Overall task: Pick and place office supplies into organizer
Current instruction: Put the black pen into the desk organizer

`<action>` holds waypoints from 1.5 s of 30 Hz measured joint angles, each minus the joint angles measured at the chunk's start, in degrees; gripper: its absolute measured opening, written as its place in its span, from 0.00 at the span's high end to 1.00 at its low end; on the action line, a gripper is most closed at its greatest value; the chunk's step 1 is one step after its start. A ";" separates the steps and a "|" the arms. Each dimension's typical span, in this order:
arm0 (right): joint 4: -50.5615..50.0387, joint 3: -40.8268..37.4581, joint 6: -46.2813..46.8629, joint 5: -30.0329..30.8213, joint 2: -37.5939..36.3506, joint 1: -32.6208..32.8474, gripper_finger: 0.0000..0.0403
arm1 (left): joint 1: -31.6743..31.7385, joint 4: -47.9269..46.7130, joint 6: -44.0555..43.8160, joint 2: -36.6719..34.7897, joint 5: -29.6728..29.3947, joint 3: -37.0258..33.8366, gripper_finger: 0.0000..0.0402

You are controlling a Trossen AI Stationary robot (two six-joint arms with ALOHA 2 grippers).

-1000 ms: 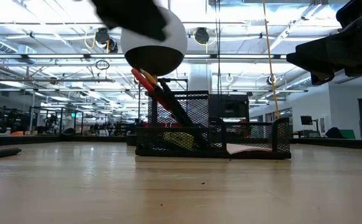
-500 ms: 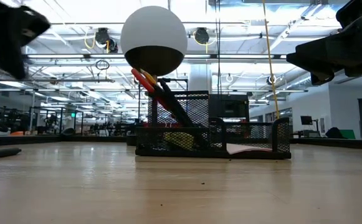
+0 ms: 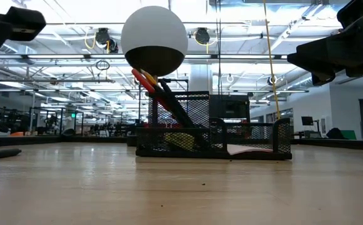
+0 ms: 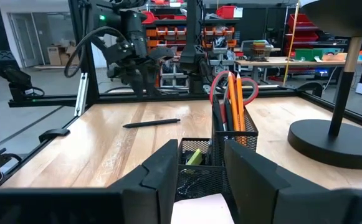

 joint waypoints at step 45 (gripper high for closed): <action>0.00 -0.01 0.00 0.00 0.00 0.00 0.68 | 8.98 4.94 30.39 12.37 9.89 -0.02 0.64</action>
